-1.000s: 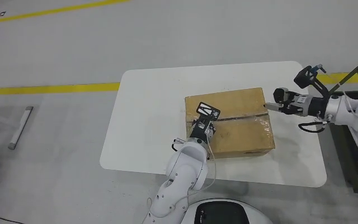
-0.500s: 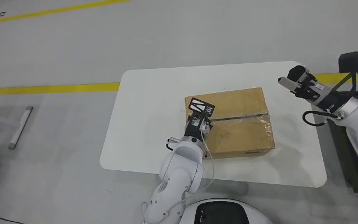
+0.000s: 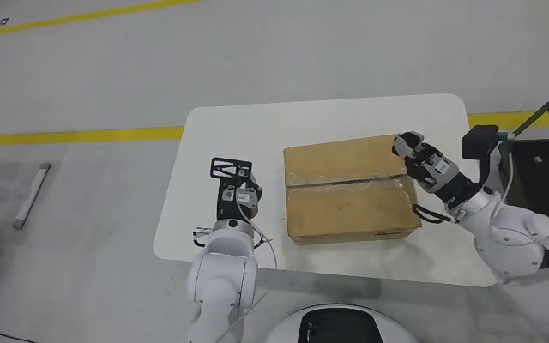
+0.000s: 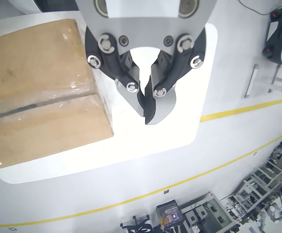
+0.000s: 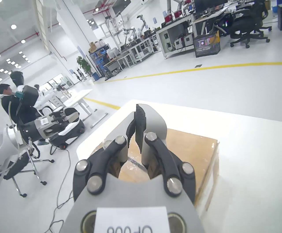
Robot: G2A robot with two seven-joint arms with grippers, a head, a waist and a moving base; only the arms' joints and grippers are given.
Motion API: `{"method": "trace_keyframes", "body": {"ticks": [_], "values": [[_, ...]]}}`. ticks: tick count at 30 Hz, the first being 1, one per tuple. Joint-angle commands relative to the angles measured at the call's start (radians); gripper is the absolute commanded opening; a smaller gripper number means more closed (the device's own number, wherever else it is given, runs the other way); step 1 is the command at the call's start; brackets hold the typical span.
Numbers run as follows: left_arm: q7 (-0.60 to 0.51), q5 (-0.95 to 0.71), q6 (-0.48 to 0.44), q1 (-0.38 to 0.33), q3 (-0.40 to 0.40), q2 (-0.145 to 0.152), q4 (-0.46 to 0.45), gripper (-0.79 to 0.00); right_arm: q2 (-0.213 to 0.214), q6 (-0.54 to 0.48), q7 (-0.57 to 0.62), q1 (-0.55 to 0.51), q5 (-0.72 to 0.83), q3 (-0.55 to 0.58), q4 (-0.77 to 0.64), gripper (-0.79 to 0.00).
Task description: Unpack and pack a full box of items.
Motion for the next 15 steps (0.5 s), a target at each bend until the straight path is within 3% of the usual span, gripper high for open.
{"method": "trace_keyframes", "body": {"ticks": [1,4,5,6,7,15], "values": [[0.008,-0.008,0.000,0.007,-0.018,0.002,-0.009,-0.785,0.000,0.000,0.001,0.000,-0.002,0.001,-0.001,-0.785],[0.017,-0.021,-0.006,0.023,-0.030,0.004,-0.029,-0.754,0.000,0.000,0.001,0.000,-0.002,0.001,-0.001,-0.785],[0.019,-0.022,-0.009,0.028,-0.033,0.004,-0.034,-0.643,0.000,0.000,0.001,0.000,-0.002,0.001,-0.001,-0.785],[0.019,-0.019,-0.011,0.033,-0.035,0.005,-0.036,-0.394,0.000,0.000,0.001,0.000,-0.002,0.001,-0.001,-0.785],[0.016,-0.017,-0.004,0.037,-0.037,0.005,-0.039,0.000,0.002,0.013,0.018,0.001,-0.055,0.003,-0.009,-0.785],[0.015,-0.017,0.001,0.038,-0.038,0.005,-0.040,0.000,-0.021,0.089,0.084,0.029,-0.336,-0.192,-0.117,-0.785]]}}
